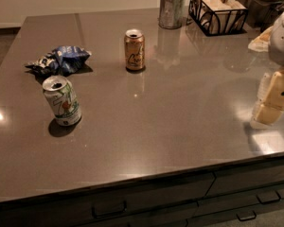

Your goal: Move 7up can near orange can

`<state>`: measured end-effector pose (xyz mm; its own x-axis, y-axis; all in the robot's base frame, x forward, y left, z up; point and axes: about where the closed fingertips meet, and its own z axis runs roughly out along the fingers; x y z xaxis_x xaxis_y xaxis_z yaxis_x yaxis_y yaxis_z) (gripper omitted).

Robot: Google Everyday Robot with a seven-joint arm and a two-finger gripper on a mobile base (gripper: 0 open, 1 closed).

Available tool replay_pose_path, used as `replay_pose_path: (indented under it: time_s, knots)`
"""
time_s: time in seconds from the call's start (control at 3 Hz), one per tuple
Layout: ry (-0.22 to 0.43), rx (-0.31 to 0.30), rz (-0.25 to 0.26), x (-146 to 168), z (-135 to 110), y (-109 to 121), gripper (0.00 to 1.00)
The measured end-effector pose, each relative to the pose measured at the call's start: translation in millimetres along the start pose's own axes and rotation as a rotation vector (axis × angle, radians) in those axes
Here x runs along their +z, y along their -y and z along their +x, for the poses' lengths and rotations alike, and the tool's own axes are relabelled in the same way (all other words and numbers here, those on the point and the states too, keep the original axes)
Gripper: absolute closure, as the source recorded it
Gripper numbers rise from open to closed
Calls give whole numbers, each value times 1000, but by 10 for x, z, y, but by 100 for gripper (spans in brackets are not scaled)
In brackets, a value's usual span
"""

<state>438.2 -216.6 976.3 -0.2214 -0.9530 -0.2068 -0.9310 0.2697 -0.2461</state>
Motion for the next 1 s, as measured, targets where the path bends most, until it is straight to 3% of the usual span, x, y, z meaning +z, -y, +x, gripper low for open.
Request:
replay_pose_path:
  time_s: [0.33,0.67,1.0]
  knots:
    - [0,0,0,0,0,0,0]
    - [55,5,2,18,-203,9,0]
    - [161,-15,-8,129,-660,-47,0]
